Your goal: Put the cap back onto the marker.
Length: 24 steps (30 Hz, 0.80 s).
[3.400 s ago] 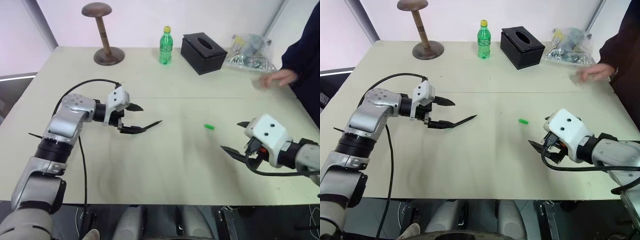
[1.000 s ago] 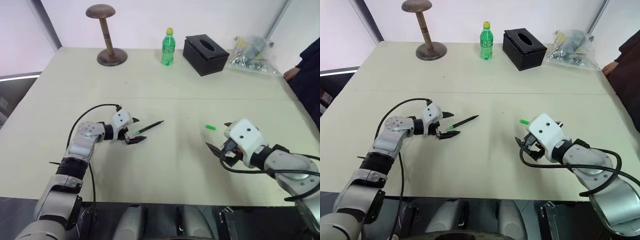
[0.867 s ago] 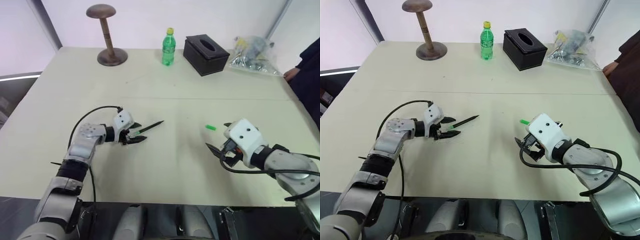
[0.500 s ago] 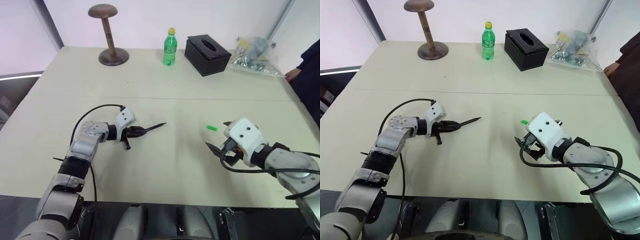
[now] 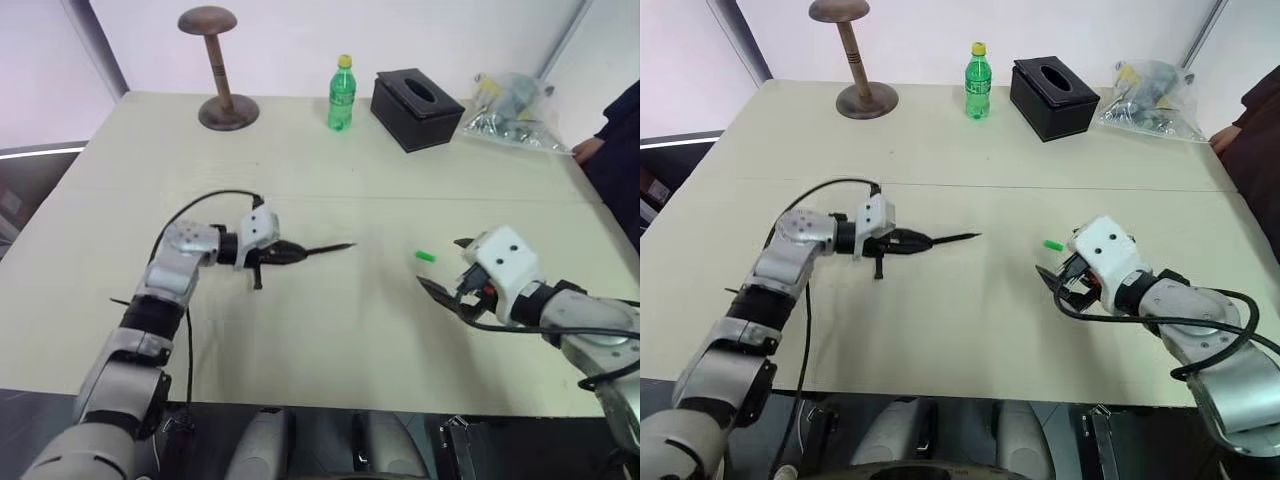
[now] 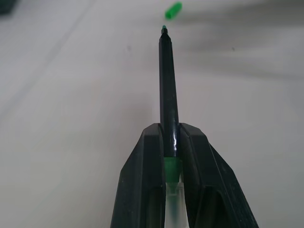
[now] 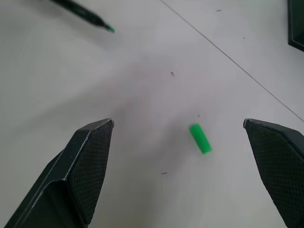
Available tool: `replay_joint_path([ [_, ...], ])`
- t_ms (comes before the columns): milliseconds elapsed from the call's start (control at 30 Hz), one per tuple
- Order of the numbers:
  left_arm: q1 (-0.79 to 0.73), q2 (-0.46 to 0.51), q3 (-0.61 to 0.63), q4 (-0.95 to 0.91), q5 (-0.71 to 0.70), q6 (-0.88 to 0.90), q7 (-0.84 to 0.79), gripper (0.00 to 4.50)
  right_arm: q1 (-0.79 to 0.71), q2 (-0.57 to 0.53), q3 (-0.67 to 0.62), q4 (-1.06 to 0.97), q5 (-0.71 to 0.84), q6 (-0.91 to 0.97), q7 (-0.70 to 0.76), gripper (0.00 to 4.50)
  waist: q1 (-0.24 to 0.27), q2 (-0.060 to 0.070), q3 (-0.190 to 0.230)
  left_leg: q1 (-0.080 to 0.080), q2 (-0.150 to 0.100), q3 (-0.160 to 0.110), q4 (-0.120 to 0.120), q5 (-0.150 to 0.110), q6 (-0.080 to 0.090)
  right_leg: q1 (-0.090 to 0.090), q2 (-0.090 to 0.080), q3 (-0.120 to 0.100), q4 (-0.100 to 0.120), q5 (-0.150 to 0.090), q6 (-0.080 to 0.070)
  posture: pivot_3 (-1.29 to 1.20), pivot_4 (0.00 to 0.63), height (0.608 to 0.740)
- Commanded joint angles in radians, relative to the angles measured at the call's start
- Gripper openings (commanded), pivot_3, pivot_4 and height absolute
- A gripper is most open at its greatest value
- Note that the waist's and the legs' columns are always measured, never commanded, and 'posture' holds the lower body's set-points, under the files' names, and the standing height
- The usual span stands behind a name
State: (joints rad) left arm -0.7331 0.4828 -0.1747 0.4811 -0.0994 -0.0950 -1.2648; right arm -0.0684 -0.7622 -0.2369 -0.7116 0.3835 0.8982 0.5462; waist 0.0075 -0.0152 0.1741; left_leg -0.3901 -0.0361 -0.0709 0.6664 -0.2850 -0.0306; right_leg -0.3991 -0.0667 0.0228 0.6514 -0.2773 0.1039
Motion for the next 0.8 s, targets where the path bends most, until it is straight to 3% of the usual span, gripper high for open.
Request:
replay_joint_path([
  [33,-0.044,0.005,0.013,0.008,-0.005,-0.064,-0.002,0.03,-0.048,0.017,-0.048,0.090,0.047,-0.070,0.048,4.50,-0.003,0.000,0.000,0.000,0.000,0.000,0.000,0.000,0.000,0.000,0.000,0.000,0.000,0.000,0.000,0.00,0.150,0.740],
  [467,-0.060,0.016,0.027,-0.039,-0.019,-0.104,0.019,0.03,-0.234,-0.059,0.160,0.575,-0.007,-0.334,0.385,4.50,-0.021,0.000,0.000,0.000,0.000,0.000,0.000,0.000,0.000,-0.001,0.001,0.000,0.000,0.000,0.000,0.00,0.150,0.740],
  [800,0.024,0.047,0.036,-0.165,-0.026,-0.072,0.058,0.03,-0.334,-0.035,0.245,0.849,-0.107,-0.513,0.472,4.50,-0.022,0.001,0.001,-0.001,0.000,0.001,0.000,0.000,0.000,-0.002,0.001,0.001,0.001,0.000,0.000,0.00,0.150,0.740],
])
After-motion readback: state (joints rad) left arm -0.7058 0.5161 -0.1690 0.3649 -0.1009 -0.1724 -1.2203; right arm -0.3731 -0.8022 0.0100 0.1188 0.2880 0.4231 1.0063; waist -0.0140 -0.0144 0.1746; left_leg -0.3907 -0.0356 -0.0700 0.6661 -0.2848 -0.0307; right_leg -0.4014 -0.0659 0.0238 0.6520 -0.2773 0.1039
